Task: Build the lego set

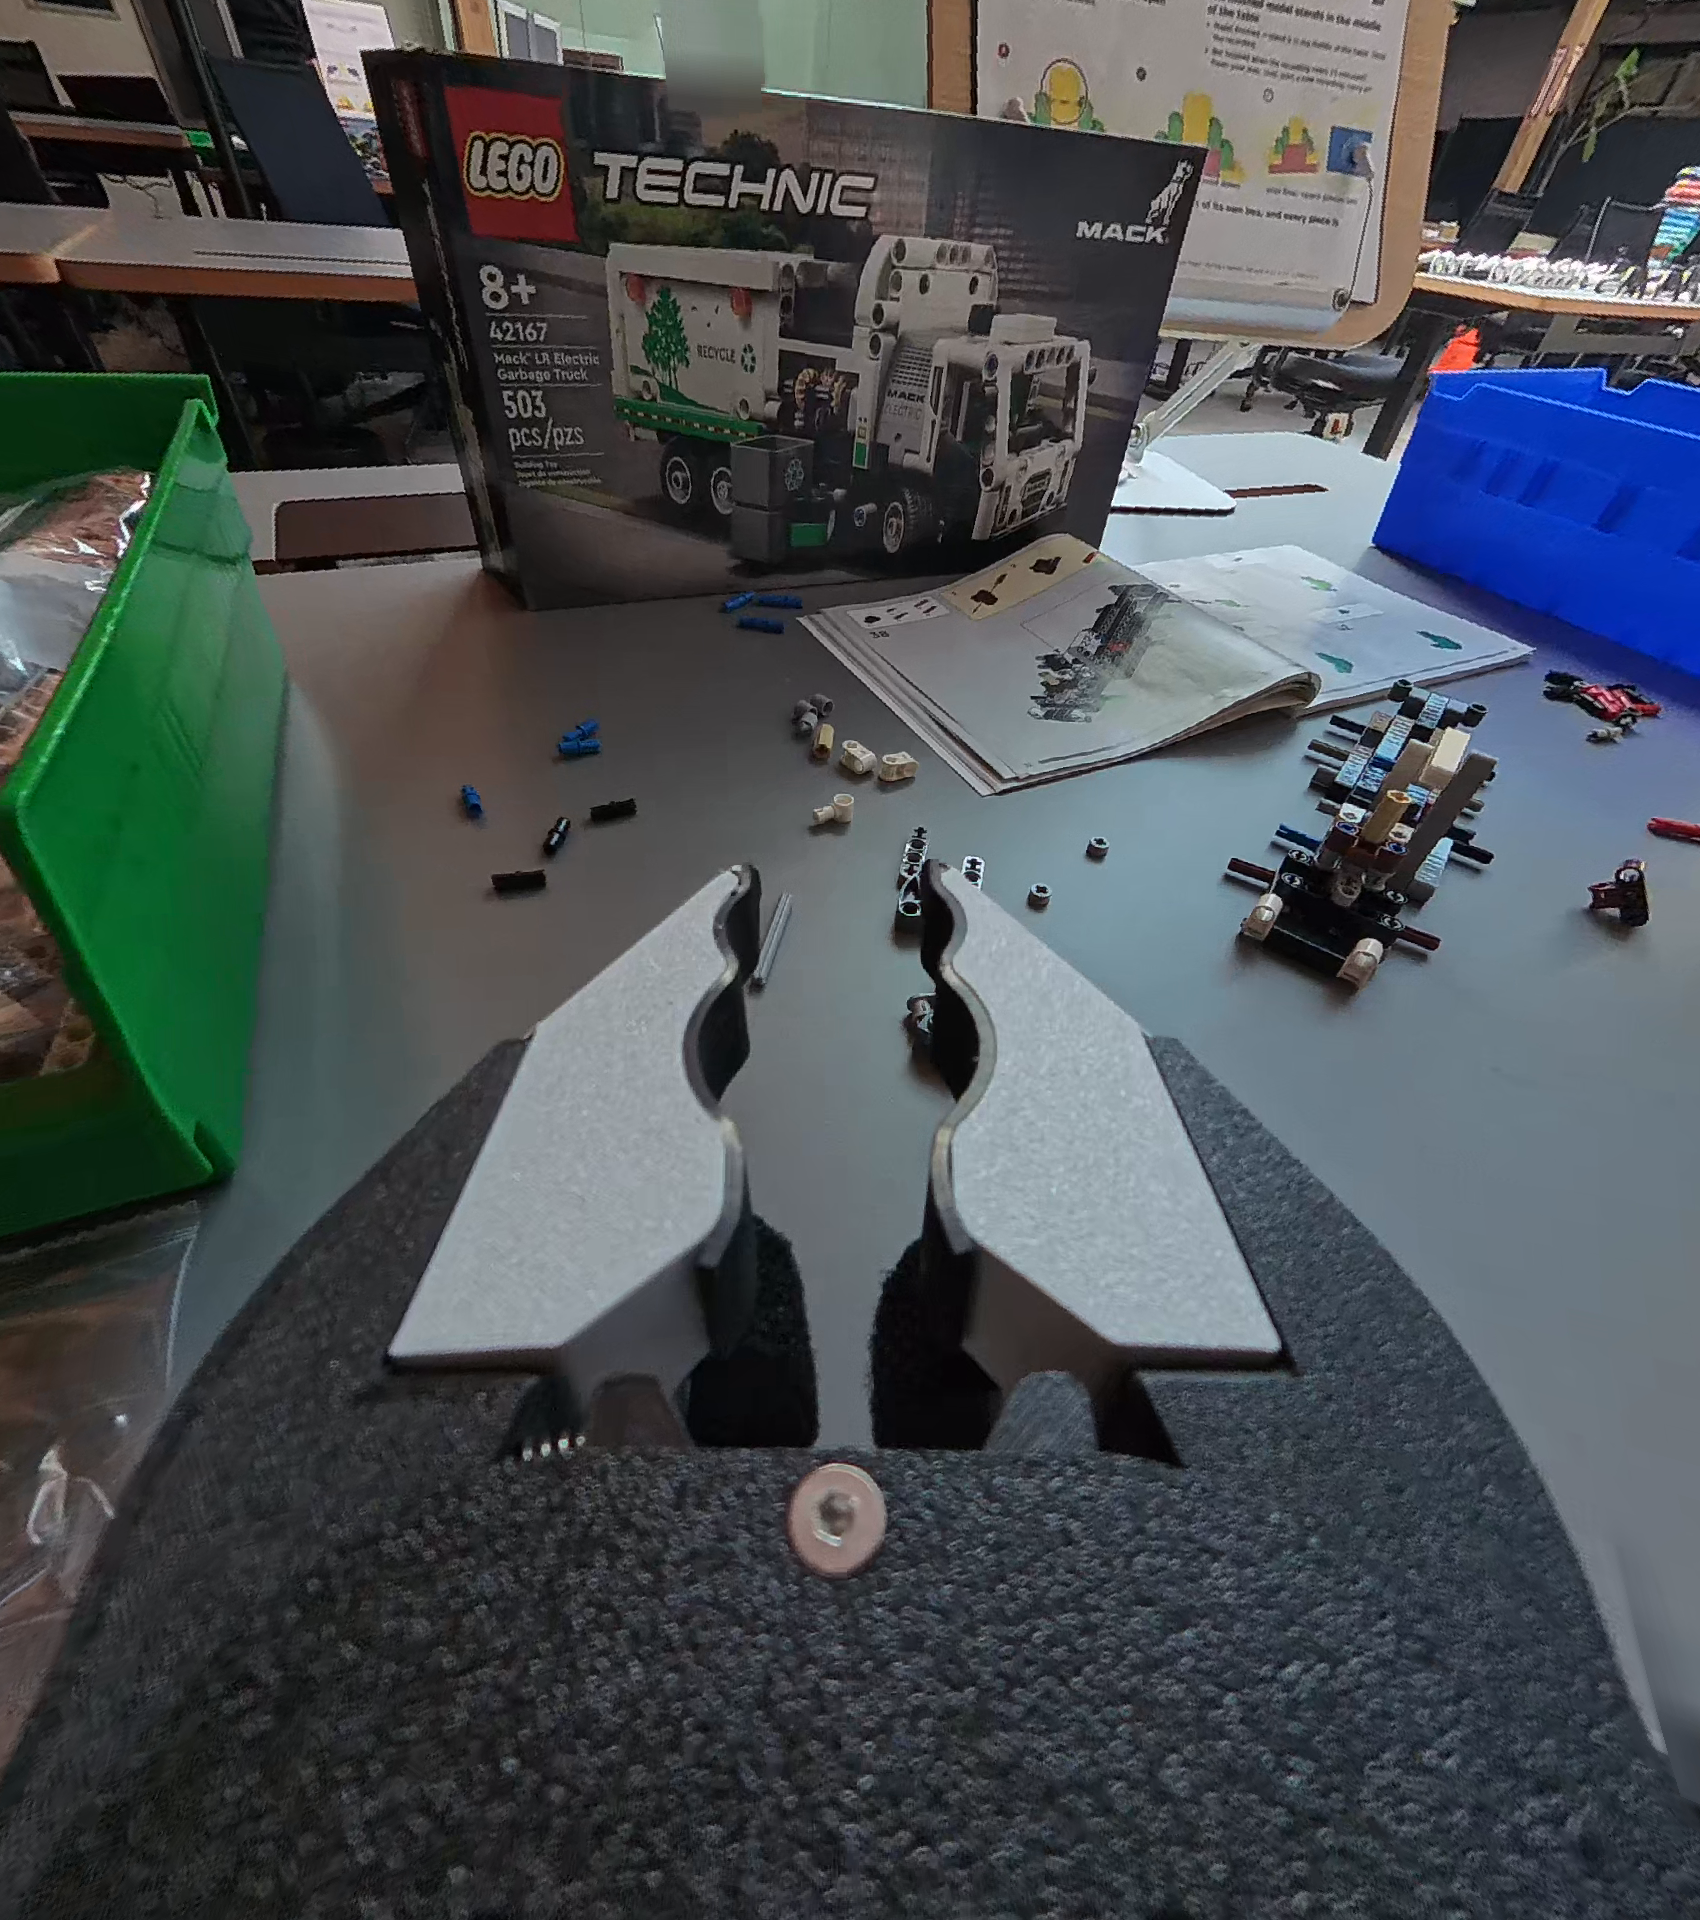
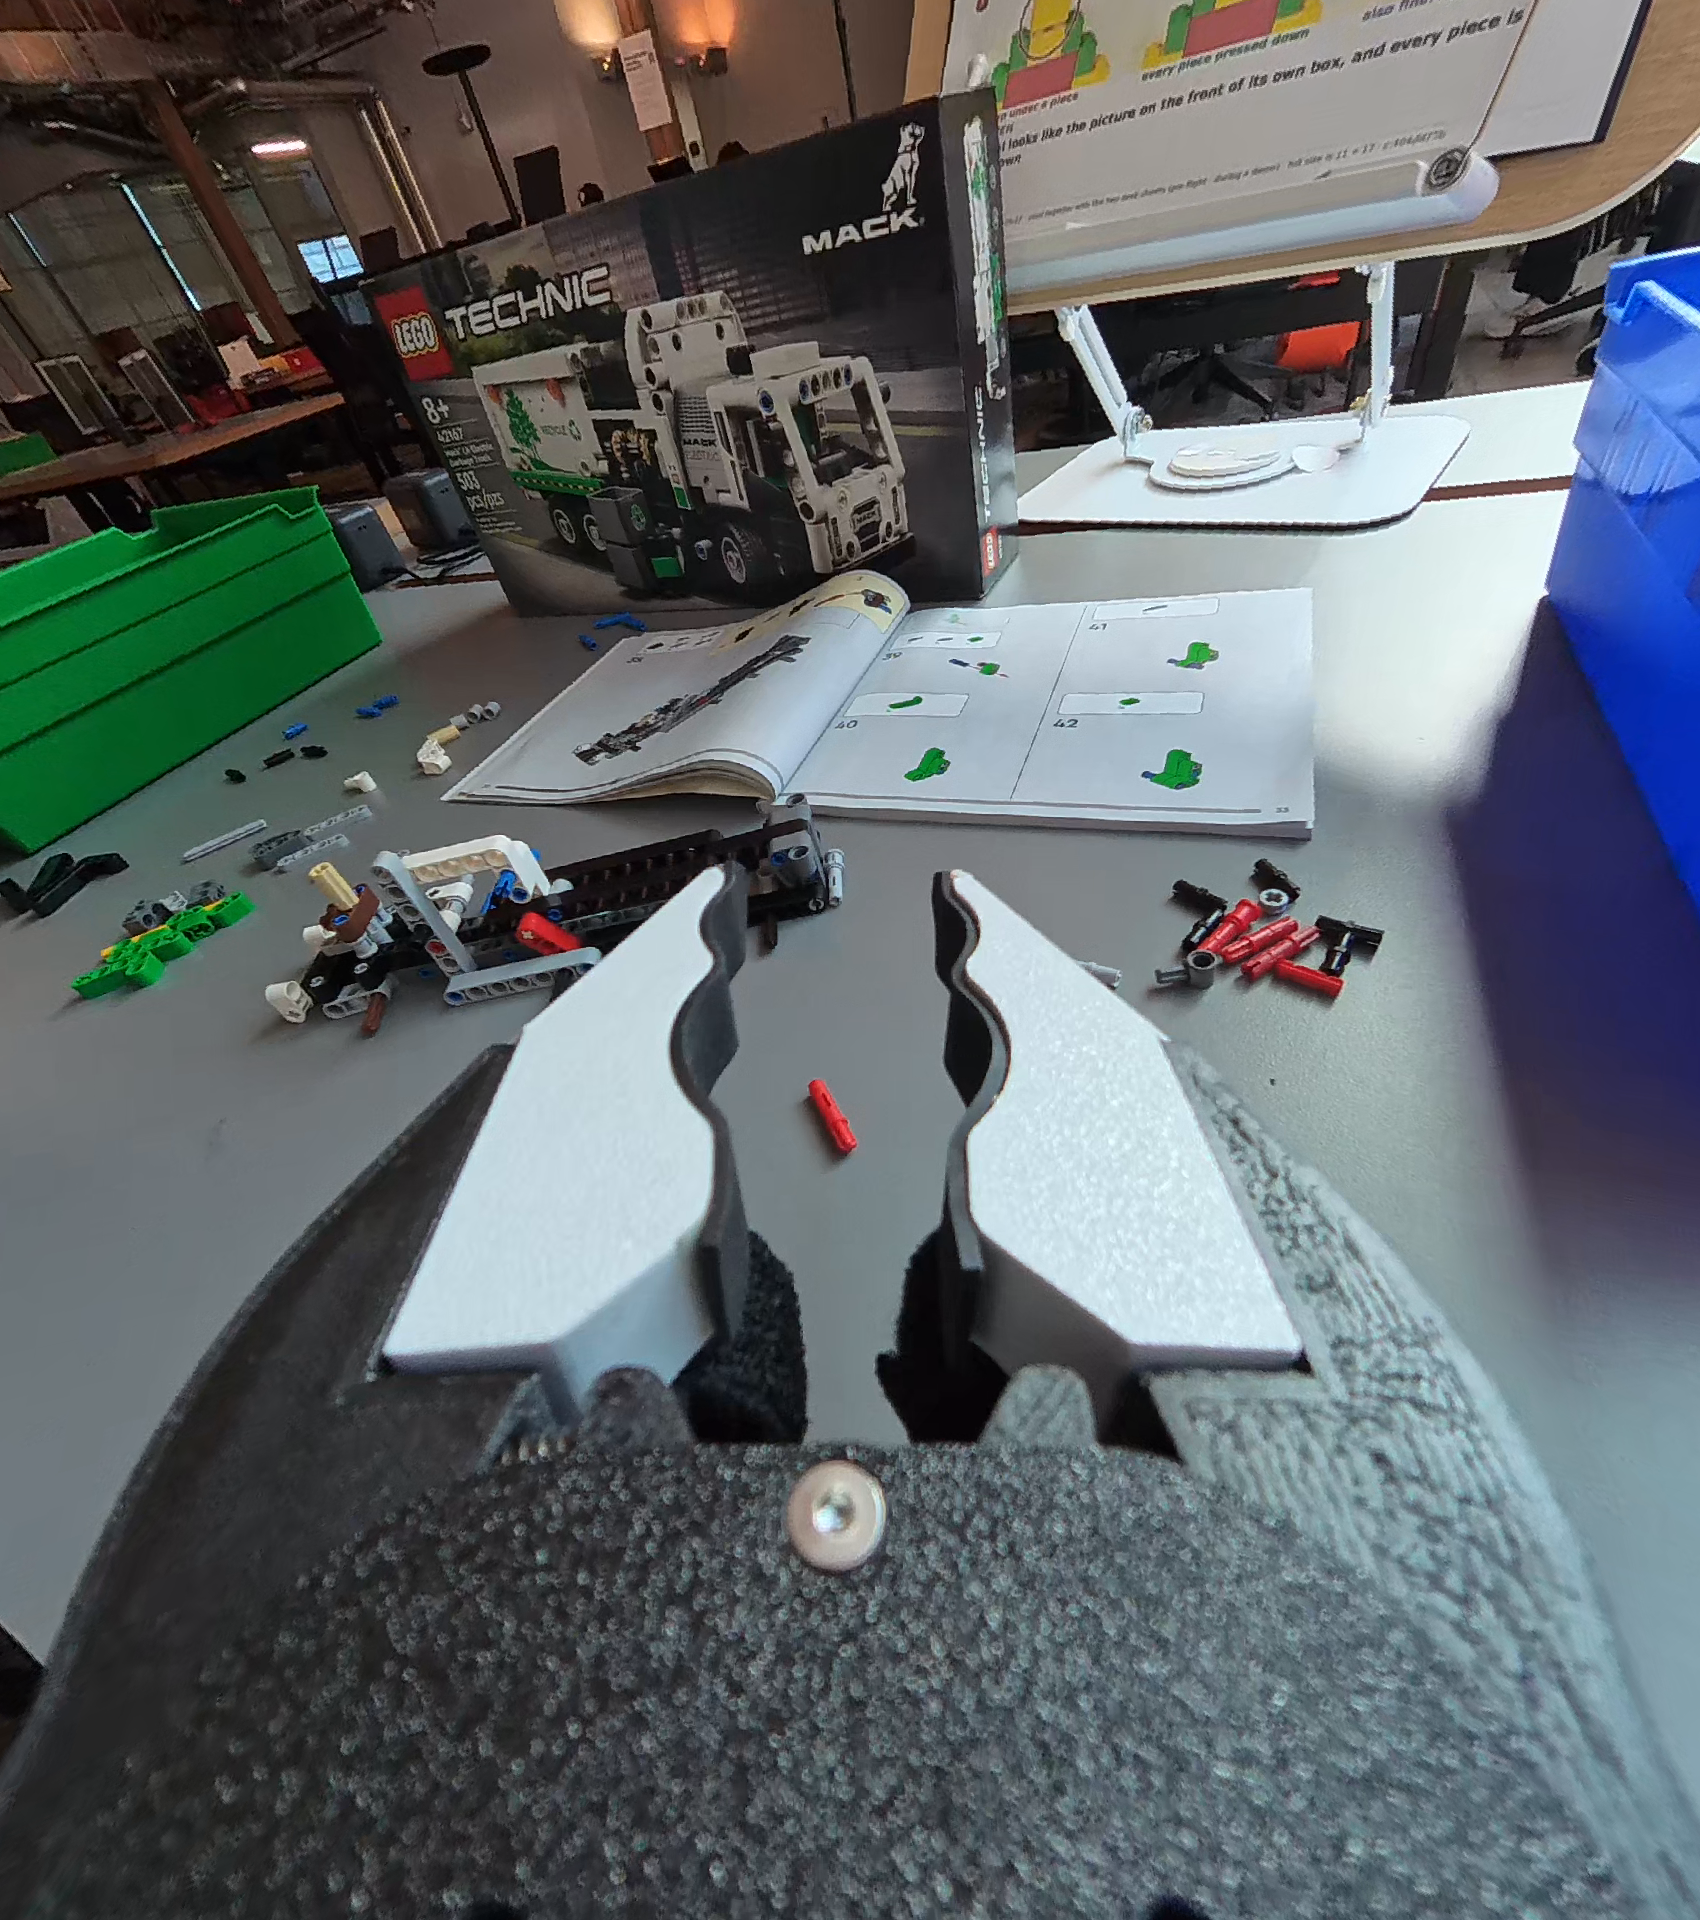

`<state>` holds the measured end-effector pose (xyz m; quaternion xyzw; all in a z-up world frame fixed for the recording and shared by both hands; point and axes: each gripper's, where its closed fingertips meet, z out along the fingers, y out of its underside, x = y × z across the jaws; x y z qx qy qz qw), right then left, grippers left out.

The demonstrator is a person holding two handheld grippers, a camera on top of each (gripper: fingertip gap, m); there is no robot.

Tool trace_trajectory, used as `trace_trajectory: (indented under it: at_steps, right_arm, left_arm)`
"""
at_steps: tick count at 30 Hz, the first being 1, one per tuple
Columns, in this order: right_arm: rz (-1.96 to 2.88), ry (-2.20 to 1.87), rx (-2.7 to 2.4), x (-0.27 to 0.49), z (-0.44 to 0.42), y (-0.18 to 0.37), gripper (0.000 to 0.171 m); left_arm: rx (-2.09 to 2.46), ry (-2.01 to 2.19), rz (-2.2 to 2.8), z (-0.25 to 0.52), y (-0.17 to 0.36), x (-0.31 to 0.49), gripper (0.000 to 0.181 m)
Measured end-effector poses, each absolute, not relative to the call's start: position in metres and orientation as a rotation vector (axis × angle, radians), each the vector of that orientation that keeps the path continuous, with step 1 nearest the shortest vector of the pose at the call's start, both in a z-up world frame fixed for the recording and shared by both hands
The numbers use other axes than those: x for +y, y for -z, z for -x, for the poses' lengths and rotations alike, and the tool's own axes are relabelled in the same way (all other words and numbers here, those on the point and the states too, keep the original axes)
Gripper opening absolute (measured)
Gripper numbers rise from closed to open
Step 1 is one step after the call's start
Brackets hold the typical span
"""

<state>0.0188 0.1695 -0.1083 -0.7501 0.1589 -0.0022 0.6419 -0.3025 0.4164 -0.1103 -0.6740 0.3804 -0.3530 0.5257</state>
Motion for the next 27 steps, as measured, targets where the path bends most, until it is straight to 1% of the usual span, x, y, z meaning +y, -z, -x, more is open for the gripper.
trace_trajectory:
  at_steps: [11,16,27]
  right_arm:
    - [1.713,0.05,0.408,0.168,-0.025,0.11,0.035]
    - [1.724,0.051,0.441,0.167,-0.03,0.113,0.035]
    - [1.747,0.06,0.358,0.172,-0.019,0.113,0.034]
  left_arm:
    - [0.938,0.797,1.609,0.3,0.113,0.415,0.03]
    - [0.936,0.792,1.65,0.299,0.118,0.419,0.033]
    - [0.966,0.771,1.631,0.297,0.118,0.415,0.034]
